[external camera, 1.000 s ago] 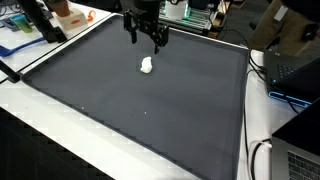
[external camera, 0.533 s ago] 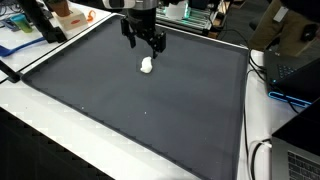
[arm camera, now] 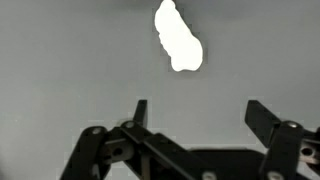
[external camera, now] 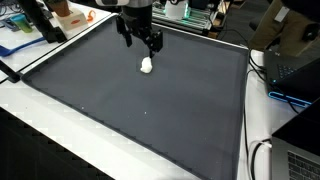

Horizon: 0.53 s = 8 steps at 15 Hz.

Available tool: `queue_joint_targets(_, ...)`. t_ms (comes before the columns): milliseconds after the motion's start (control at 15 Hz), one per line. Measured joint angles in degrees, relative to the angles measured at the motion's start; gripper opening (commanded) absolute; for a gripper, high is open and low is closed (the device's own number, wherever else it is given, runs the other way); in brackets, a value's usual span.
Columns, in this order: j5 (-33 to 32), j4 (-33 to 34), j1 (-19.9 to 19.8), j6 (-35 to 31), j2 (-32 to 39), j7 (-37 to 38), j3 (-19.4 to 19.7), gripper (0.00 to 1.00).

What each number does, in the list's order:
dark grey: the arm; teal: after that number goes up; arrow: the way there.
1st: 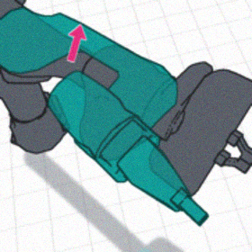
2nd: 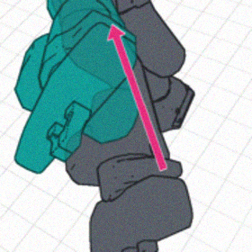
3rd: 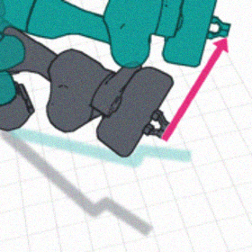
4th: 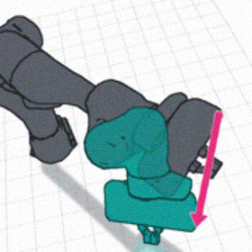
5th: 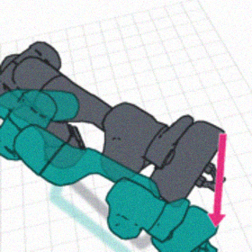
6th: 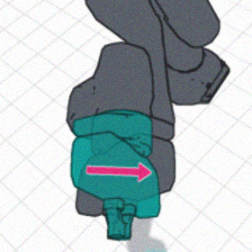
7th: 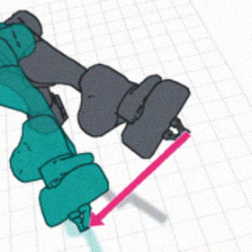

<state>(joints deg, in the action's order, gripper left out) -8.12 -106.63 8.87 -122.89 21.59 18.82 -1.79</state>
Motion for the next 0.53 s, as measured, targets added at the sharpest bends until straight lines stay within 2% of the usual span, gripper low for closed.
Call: queue_joint_targets(533, 0.1, 14.3, 0.0, 12.7, 9.1, -0.3, 0.1, 1.00)
